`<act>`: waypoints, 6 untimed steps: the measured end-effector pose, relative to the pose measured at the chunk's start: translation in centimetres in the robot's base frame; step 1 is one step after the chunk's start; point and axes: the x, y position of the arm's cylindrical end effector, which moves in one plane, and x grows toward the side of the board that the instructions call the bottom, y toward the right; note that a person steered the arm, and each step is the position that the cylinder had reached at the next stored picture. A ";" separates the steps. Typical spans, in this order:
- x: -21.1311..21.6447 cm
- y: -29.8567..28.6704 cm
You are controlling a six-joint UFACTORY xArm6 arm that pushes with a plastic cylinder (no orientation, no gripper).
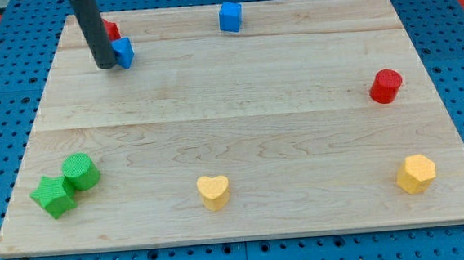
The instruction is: Place the blue triangle to the bottom of the blue cube
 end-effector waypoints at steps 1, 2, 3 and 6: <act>-1.3 -0.7; -1.4 5.9; -1.7 11.6; -3.5 18.6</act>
